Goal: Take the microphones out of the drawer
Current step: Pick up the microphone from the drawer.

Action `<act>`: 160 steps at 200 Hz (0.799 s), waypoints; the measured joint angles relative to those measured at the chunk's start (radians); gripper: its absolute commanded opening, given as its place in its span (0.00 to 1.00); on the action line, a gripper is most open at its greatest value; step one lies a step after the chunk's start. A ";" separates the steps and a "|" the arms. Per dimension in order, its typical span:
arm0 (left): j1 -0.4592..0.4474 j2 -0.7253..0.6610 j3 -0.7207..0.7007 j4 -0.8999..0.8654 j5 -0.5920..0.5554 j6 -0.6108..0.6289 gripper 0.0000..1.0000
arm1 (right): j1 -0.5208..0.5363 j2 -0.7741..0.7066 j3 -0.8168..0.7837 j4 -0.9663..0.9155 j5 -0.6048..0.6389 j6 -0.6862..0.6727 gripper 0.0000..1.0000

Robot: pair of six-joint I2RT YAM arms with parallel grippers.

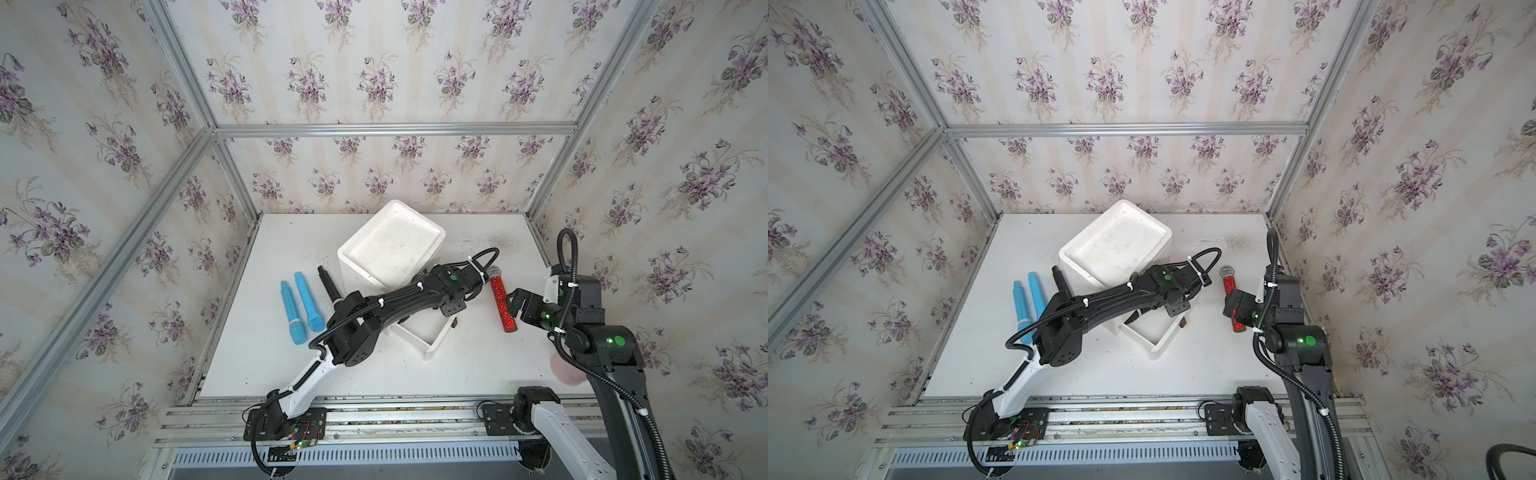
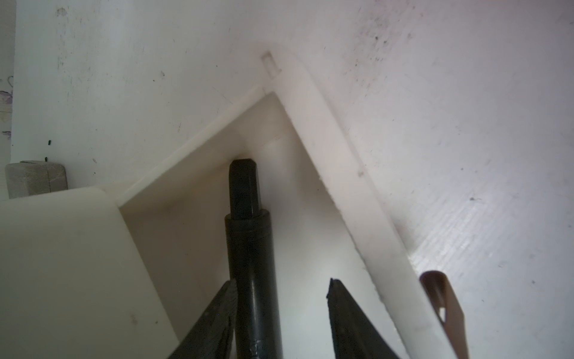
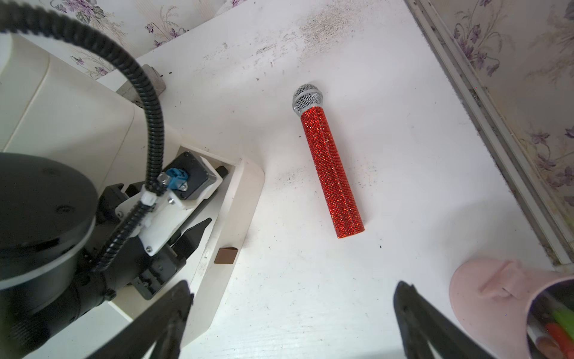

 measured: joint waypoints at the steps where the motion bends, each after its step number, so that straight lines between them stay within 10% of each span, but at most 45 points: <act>1: 0.000 0.002 0.001 0.000 -0.002 -0.001 0.52 | 0.000 0.000 0.000 0.000 0.000 0.000 1.00; 160: 0.030 0.129 0.100 -0.084 -0.011 -0.062 0.65 | 0.000 -0.001 0.011 0.006 -0.023 -0.004 1.00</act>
